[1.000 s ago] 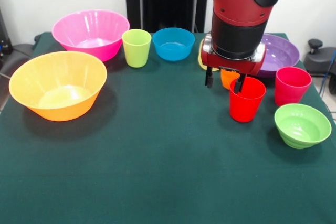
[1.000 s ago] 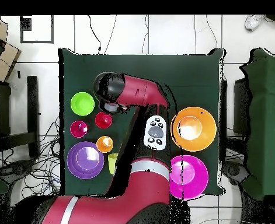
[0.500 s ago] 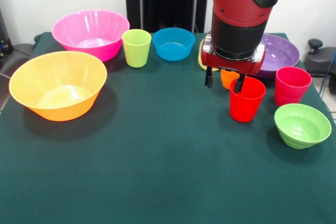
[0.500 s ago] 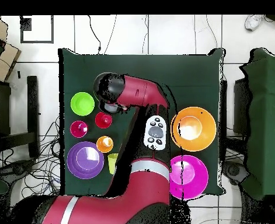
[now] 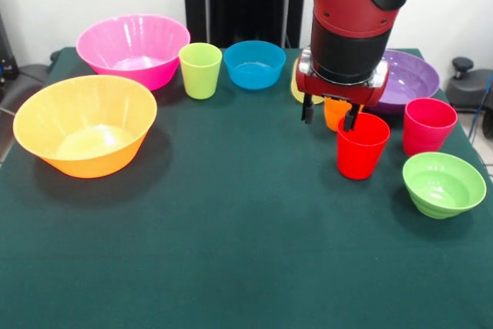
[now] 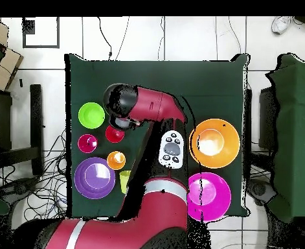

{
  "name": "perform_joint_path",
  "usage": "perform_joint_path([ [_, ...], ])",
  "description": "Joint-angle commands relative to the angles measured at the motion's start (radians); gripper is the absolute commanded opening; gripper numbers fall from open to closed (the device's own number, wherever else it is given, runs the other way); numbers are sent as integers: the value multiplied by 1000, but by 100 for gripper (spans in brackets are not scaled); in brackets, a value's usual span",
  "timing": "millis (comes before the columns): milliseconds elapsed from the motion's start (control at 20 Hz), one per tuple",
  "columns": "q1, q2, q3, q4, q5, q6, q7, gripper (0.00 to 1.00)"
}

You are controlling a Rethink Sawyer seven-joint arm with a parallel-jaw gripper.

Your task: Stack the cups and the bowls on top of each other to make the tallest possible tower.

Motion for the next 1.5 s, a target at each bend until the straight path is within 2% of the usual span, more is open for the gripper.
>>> perform_joint_path([
  [50,21,-19,68,116,-35,17,70,100],
  [800,24,-45,72,169,-33,-17,80,100],
  [1500,32,-95,81,295,-29,-102,81,100],
])
